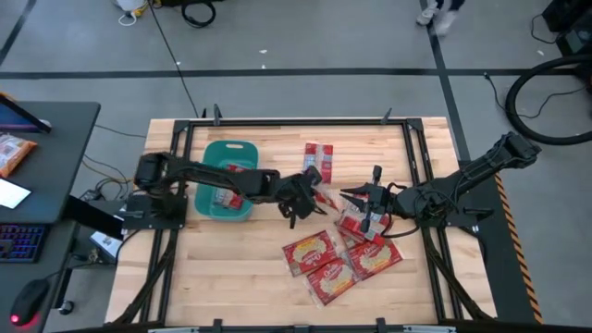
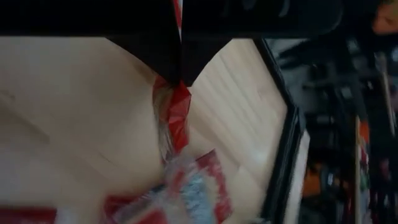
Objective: Sort popcorn bags into baskets
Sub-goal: Put the red popcorn bag into the green bin
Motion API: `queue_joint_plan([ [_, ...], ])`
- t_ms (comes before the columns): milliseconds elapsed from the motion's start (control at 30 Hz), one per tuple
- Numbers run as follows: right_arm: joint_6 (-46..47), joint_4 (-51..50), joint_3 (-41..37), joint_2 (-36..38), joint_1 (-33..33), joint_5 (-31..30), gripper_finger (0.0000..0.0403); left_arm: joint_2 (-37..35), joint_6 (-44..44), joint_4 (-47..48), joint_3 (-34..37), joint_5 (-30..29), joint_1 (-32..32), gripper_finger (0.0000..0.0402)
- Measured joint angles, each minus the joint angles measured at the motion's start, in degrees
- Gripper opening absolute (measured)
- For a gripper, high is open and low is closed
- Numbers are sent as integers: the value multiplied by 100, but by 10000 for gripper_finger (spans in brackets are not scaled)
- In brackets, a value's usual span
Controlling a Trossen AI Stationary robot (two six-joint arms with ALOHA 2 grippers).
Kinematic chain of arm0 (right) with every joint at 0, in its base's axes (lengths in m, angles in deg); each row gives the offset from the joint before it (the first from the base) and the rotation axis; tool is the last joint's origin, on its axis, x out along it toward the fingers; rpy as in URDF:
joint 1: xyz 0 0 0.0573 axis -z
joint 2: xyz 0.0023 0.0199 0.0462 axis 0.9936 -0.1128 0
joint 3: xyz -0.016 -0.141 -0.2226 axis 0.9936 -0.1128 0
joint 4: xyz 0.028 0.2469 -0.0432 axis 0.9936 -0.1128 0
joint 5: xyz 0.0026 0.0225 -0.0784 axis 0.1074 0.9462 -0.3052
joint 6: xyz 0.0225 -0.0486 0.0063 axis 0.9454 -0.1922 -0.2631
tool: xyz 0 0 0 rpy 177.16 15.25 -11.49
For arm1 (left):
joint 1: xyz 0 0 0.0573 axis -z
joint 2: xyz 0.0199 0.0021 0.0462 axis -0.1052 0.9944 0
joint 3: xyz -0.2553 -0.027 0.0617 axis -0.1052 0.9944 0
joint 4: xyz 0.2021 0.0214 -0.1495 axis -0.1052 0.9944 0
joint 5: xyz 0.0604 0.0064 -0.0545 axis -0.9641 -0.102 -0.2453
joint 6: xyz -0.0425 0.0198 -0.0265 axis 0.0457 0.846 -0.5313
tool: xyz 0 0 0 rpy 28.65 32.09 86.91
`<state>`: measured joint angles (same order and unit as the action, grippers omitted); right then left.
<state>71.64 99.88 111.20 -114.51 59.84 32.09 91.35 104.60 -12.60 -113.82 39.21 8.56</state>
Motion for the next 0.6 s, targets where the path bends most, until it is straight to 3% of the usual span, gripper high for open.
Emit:
queue_joint_plan([
  [600, 30, 1, -1, 0, 0, 0, 52, -2098, -5376, 2683, -2, 156, -369, 1],
])
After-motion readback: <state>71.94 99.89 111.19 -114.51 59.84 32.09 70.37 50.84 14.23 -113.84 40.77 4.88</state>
